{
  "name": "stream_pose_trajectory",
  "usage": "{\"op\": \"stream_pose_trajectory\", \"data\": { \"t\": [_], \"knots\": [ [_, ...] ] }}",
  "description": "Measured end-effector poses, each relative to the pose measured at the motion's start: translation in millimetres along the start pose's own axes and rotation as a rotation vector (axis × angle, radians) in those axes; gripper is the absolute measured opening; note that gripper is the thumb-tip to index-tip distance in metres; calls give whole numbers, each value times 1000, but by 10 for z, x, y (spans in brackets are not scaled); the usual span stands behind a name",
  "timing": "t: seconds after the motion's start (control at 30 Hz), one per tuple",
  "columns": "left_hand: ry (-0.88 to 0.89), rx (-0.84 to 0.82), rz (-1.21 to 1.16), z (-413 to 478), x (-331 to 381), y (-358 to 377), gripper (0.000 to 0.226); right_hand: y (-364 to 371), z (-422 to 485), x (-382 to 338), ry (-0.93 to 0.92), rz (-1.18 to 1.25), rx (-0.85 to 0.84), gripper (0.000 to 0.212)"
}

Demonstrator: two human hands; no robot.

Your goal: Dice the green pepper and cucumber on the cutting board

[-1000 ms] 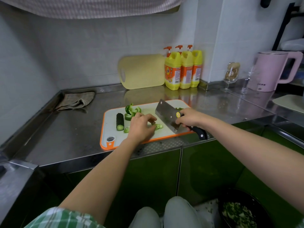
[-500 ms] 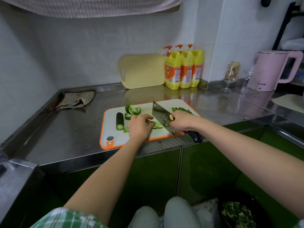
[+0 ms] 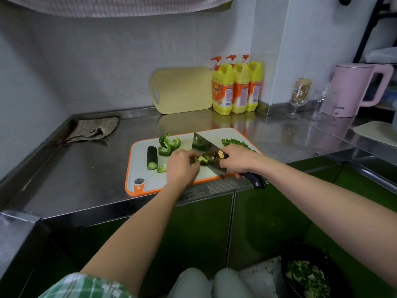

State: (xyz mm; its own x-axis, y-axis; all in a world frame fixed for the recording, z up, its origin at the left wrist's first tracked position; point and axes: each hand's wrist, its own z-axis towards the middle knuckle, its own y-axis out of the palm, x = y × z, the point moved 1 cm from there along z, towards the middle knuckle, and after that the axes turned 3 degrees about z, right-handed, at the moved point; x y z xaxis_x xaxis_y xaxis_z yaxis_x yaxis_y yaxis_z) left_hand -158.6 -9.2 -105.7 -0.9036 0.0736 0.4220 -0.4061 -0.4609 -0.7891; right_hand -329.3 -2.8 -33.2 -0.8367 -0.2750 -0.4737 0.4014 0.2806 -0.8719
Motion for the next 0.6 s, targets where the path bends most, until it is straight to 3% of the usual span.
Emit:
{"op": "stream_pose_trajectory", "data": {
  "t": [0.13,0.4,0.6],
  "knots": [
    [-34,-13,-88,-45,-17,-53,16,-30,6,6,2,59,101,15],
    [-94,-12,-212,-110,-22,-51,13,-2,-66,-141,11,9,56,14],
    [-71,-29,-221,-88,-65,-29,24,0,-4,-151,30,30,40,9]
  ]
}}
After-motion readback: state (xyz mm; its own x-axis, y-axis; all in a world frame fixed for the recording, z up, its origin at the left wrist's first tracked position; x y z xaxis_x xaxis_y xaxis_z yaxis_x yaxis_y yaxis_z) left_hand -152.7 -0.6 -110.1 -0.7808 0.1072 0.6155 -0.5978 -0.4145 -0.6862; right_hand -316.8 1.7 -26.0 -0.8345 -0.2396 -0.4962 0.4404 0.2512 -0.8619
